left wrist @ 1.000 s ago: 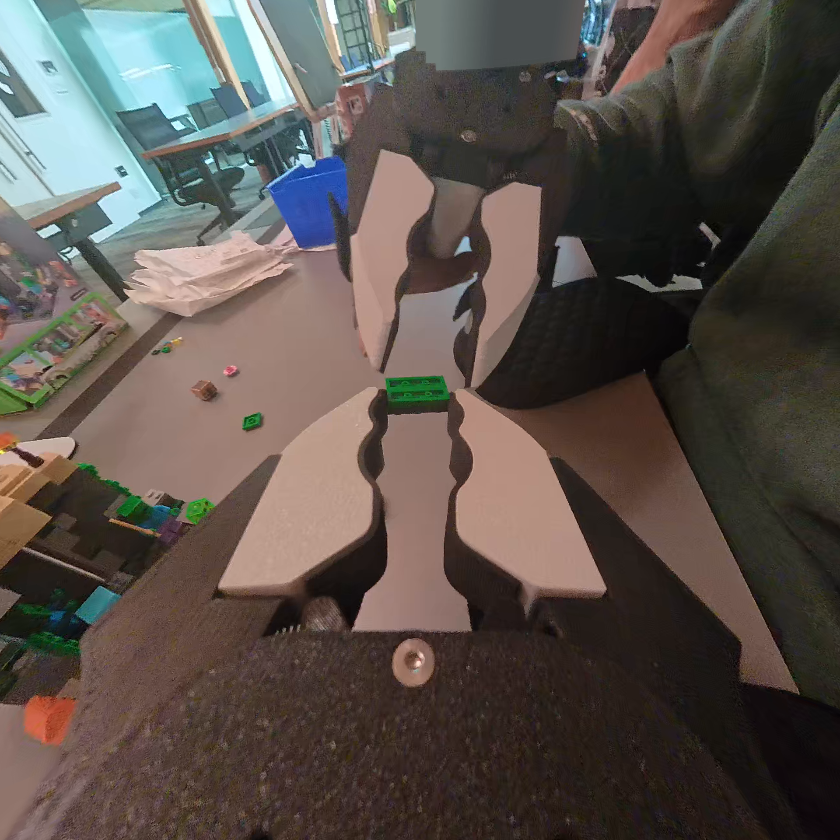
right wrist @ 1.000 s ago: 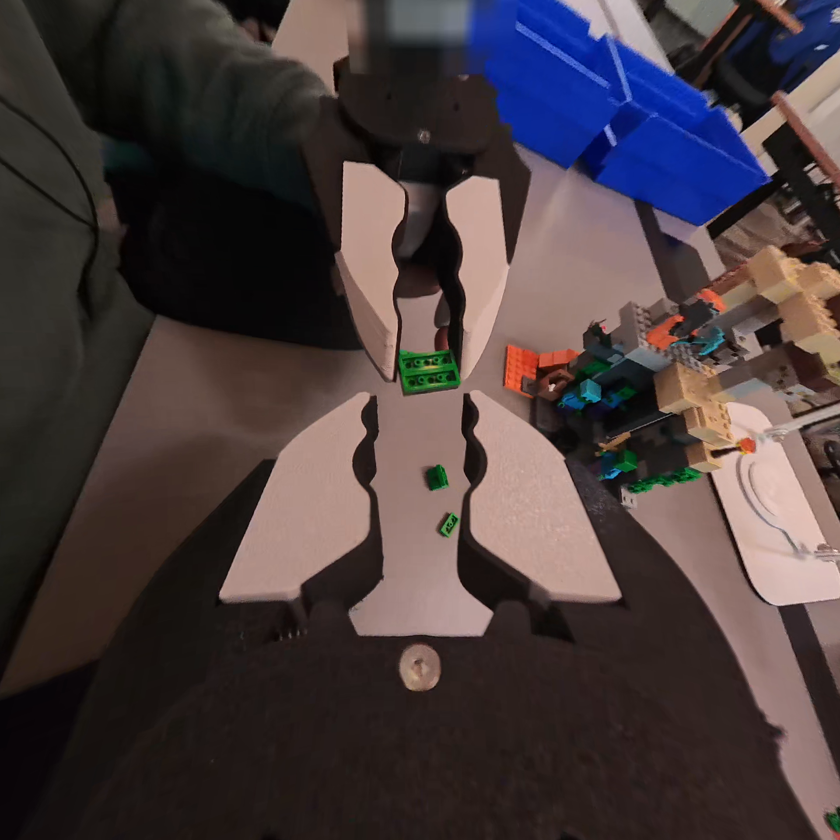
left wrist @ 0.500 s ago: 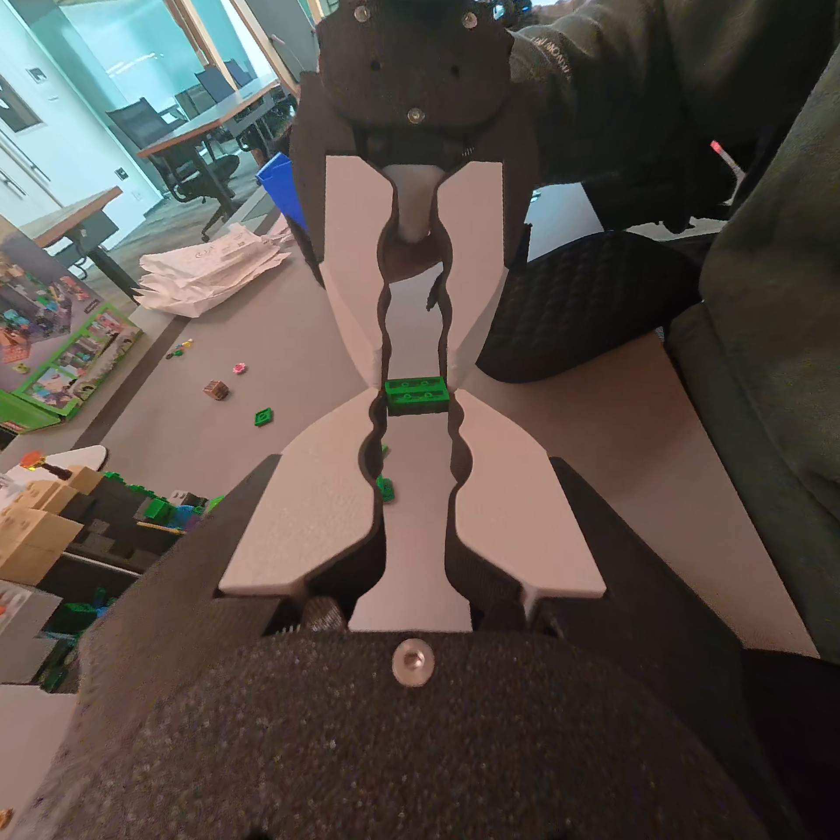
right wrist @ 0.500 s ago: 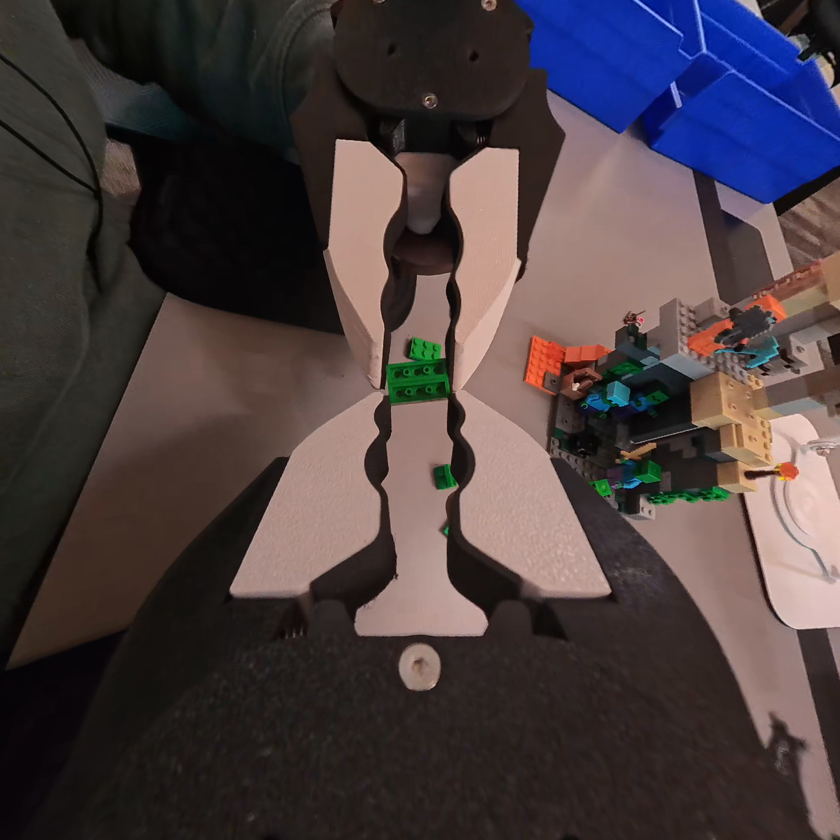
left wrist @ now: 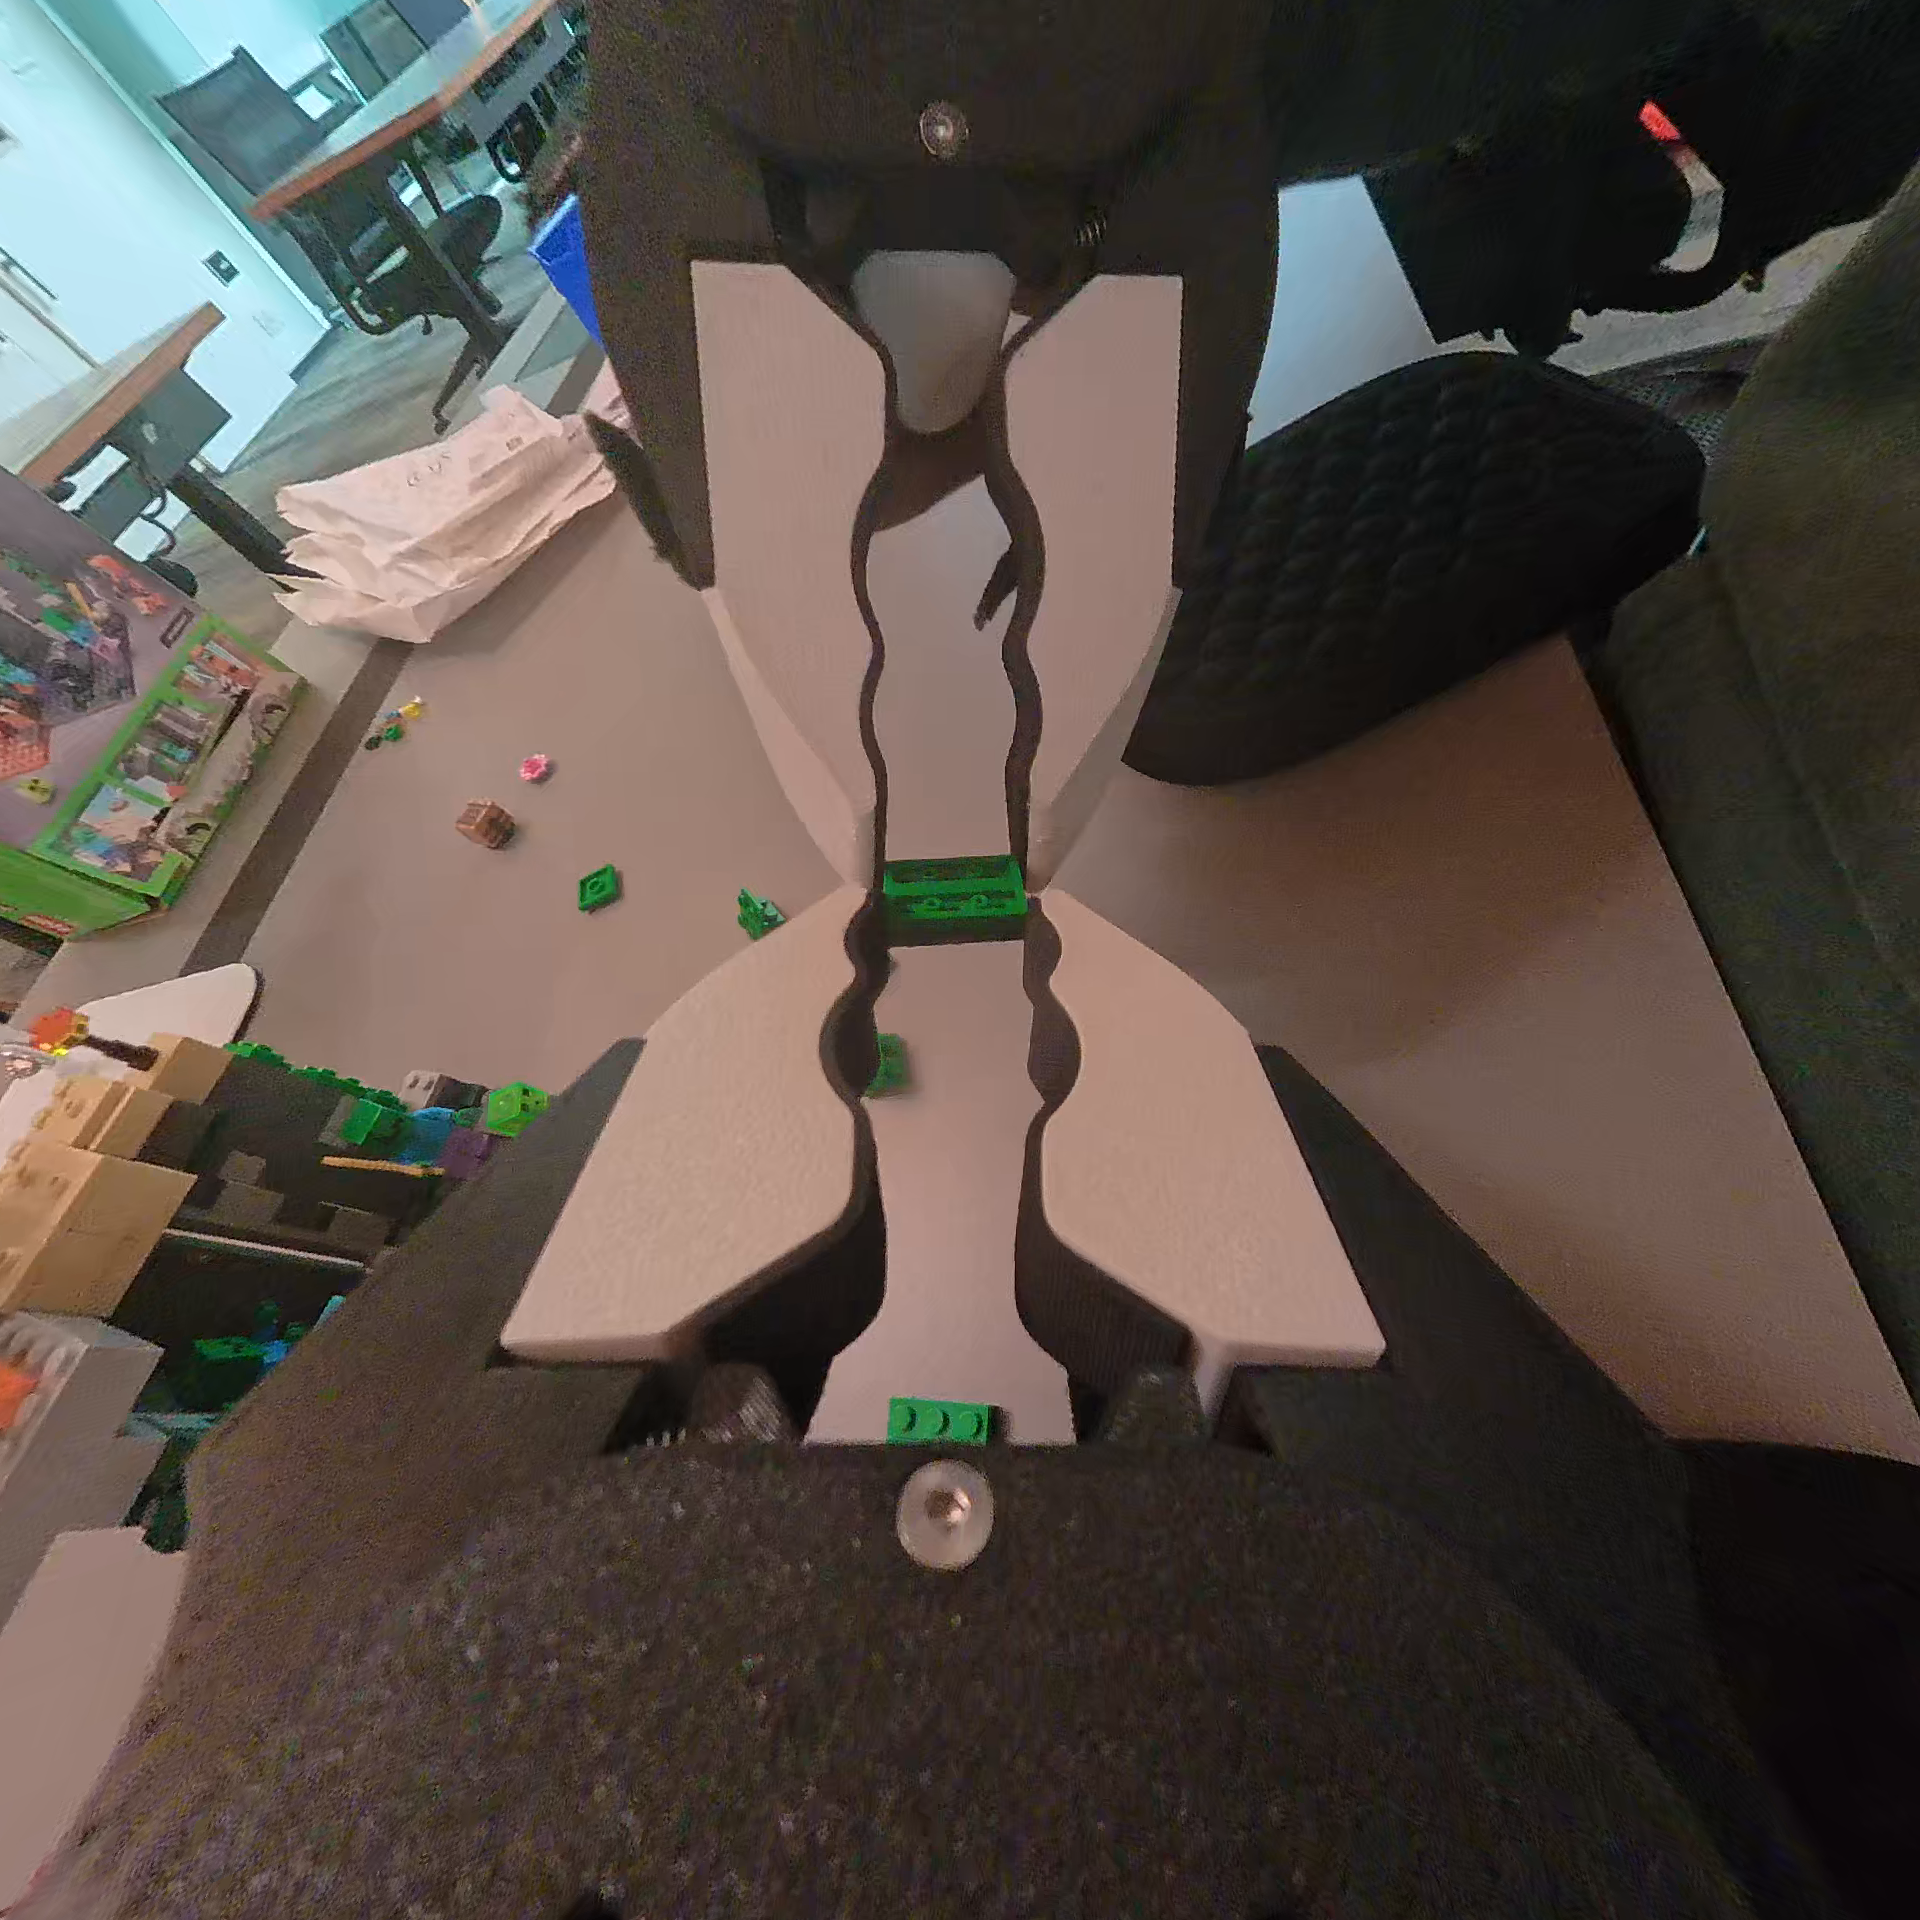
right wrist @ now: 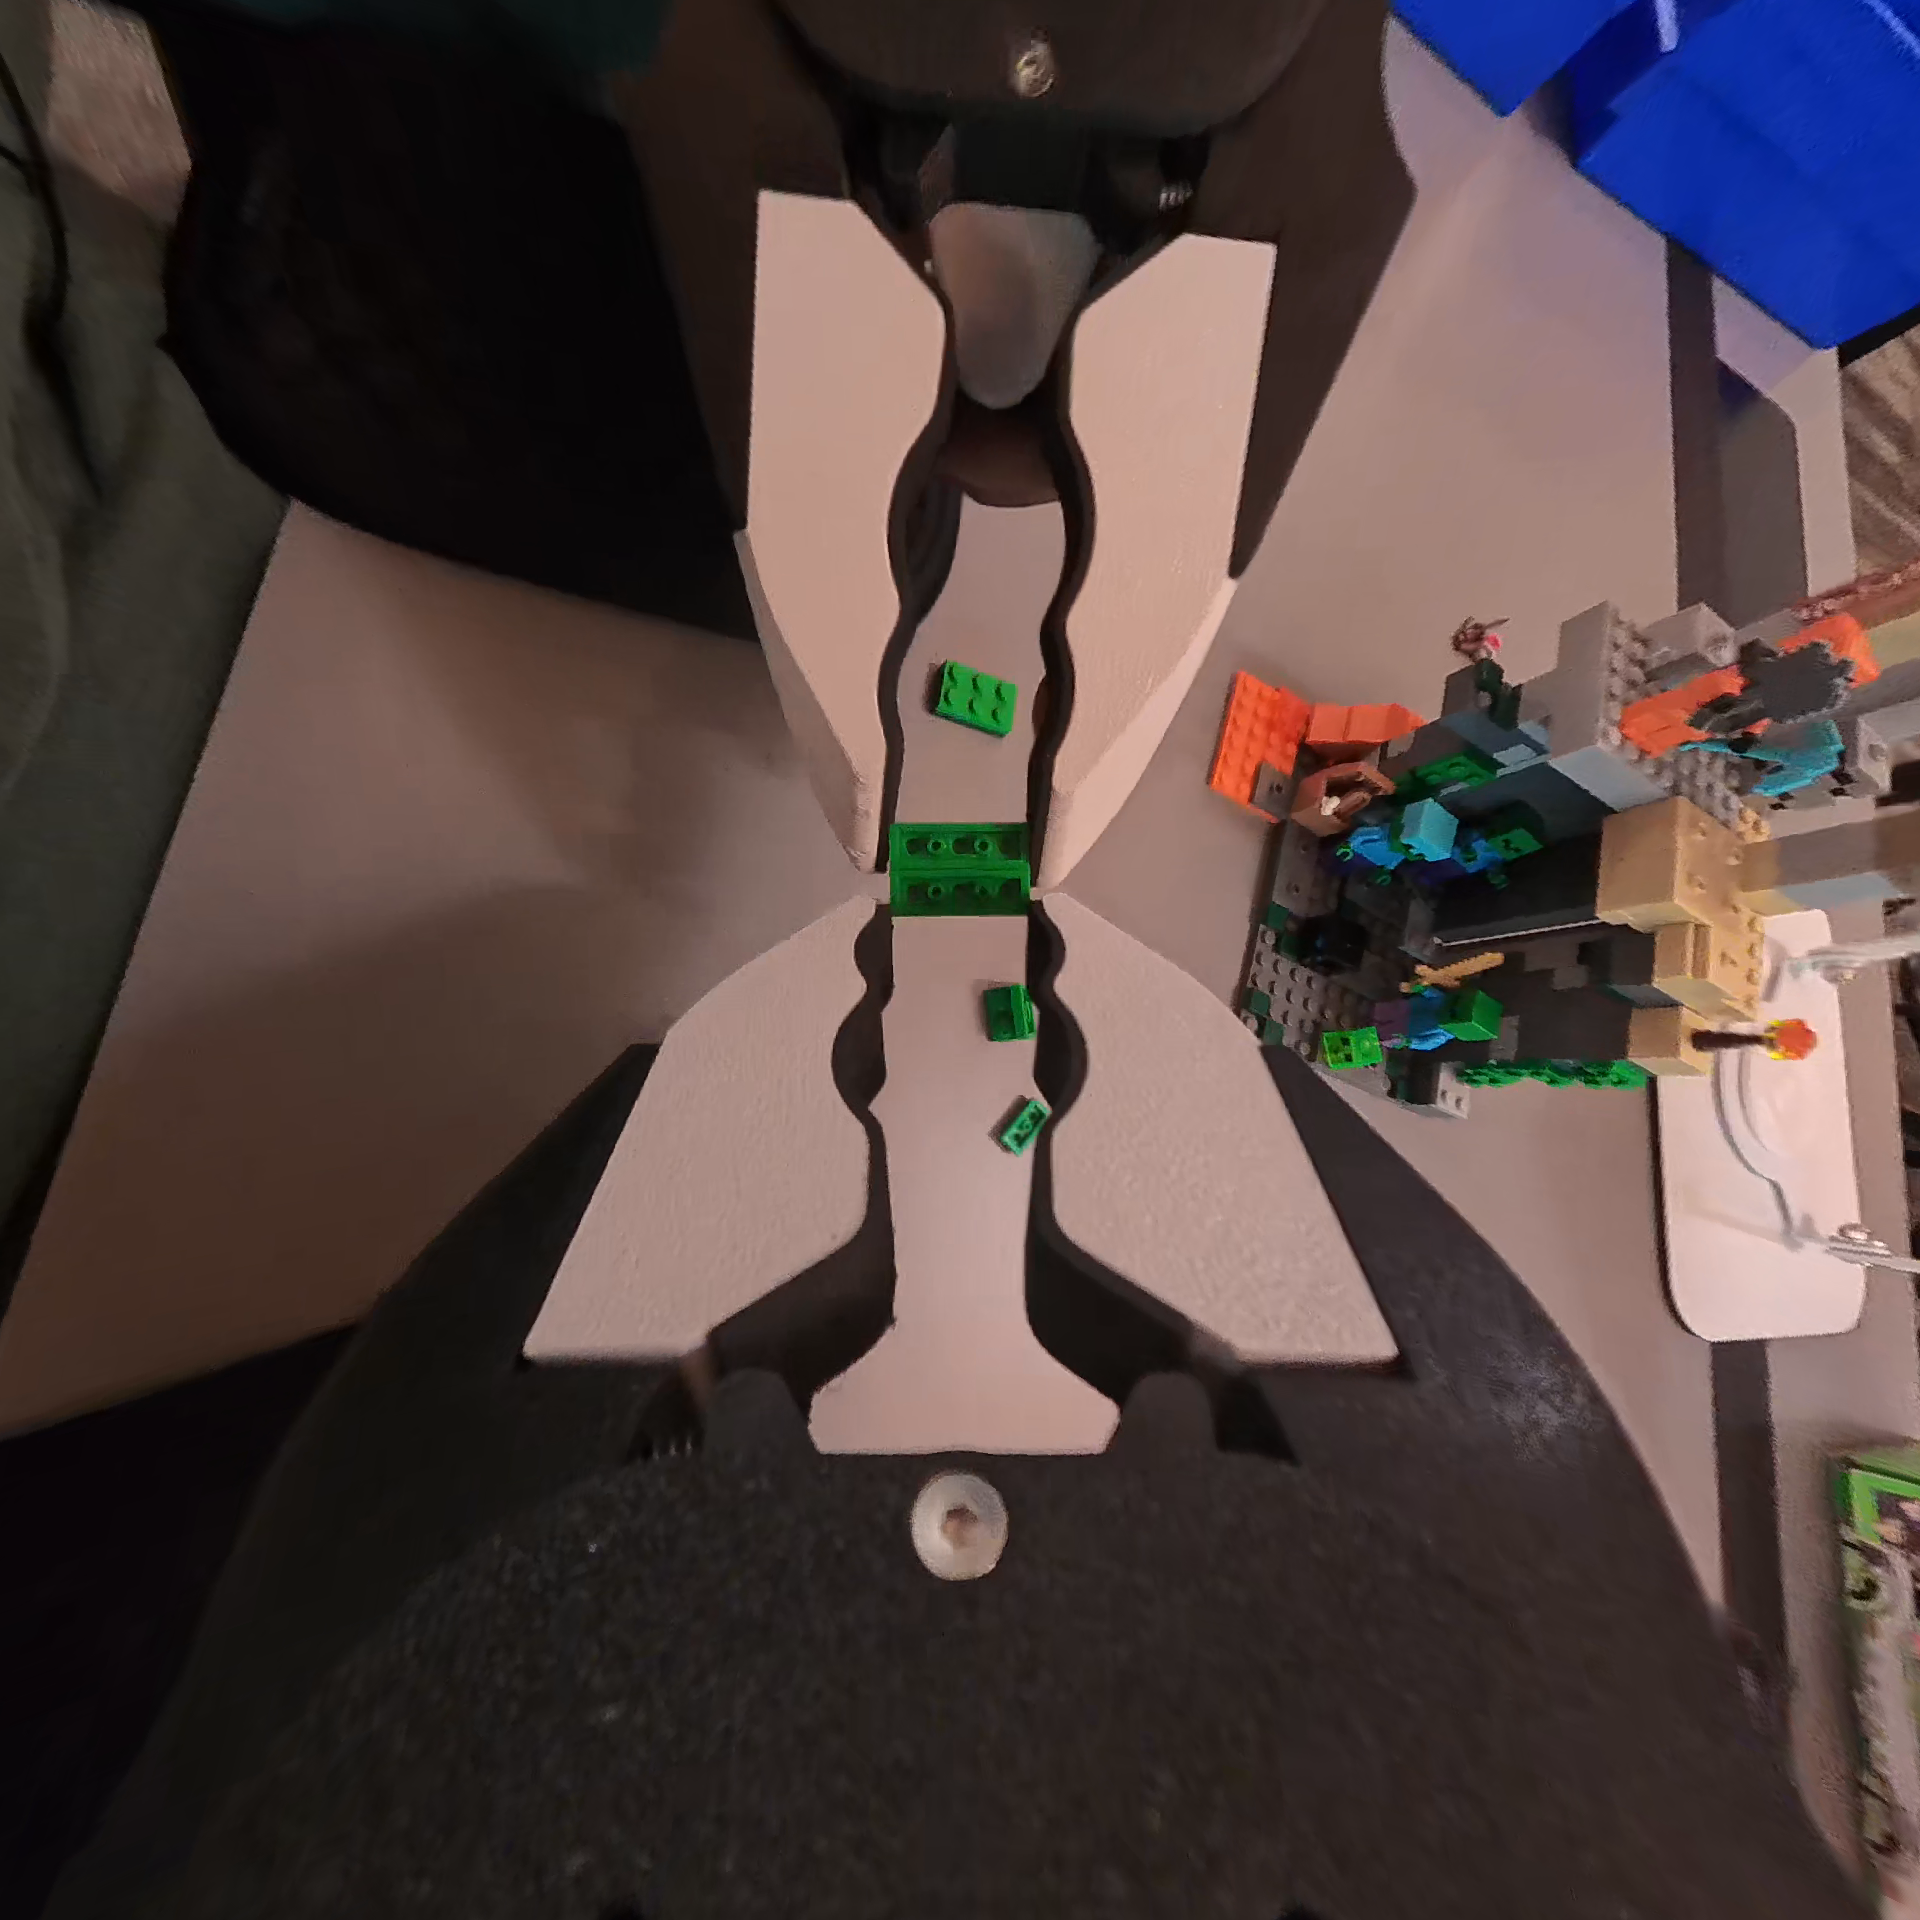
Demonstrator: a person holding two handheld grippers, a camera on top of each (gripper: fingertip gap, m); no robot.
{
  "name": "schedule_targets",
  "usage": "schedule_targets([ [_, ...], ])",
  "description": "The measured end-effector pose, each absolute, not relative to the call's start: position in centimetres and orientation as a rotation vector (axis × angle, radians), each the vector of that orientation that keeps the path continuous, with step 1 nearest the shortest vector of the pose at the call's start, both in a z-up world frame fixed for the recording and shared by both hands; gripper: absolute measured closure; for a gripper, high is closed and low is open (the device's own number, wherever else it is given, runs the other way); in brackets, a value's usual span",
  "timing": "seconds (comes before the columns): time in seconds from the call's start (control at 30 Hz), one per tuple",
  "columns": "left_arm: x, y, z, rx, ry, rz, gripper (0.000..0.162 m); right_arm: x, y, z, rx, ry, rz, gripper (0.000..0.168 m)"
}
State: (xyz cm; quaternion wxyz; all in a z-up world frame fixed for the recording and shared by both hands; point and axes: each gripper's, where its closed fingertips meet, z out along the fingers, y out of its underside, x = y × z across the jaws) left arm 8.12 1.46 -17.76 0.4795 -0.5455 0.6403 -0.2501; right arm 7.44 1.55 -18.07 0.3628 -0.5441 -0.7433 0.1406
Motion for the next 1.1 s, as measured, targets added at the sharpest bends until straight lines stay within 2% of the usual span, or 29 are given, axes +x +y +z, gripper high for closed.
schedule_targets([
  [0.23, 8.3, 1.5, -18.5, -1.352, 1.645, -0.518, 0.137, 7.6, 1.5, -18.8, -1.373, -2.058, 0.194, 0.145],
  [0.63, 8.3, -0.4, -20.2, -1.242, 1.765, -0.537, 0.136, 8.2, 0.1, -19.4, -1.625, -1.867, 0.976, 0.146],
  [0.67, 8.3, 0.1, -20.2, -1.235, 1.736, -0.484, 0.137, 8.3, 0.6, -19.3, -1.667, -1.803, 1.055, 0.168],
  [0.7, 8.3, 0.3, -20.4, -1.225, 1.741, -0.453, 0.137, 8.5, 0.6, -19.3, -1.703, -1.756, 1.141, 0.168],
  [0.83, 8.2, 0.7, -20.4, -1.266, 1.711, -0.493, 0.137, 8.8, 0.4, -20.2, -1.655, -1.817, 1.030, 0.168],
  [0.87, 8.1, 0.9, -20.5, -1.288, 1.699, -0.516, 0.137, 8.8, 0.7, -20.2, -1.637, -1.820, 0.969, 0.167],
  [0.97, 7.8, 1.6, -20.9, -1.370, 1.671, -0.557, 0.137, 8.7, 1.9, -20.1, -1.603, -1.794, 0.764, 0.138],
  [1.1, 8.0, 2.0, -21.1, -1.433, 1.670, -0.569, 0.137, 8.2, 2.0, -20.2, -1.571, -1.787, 0.619, 0.132],
])
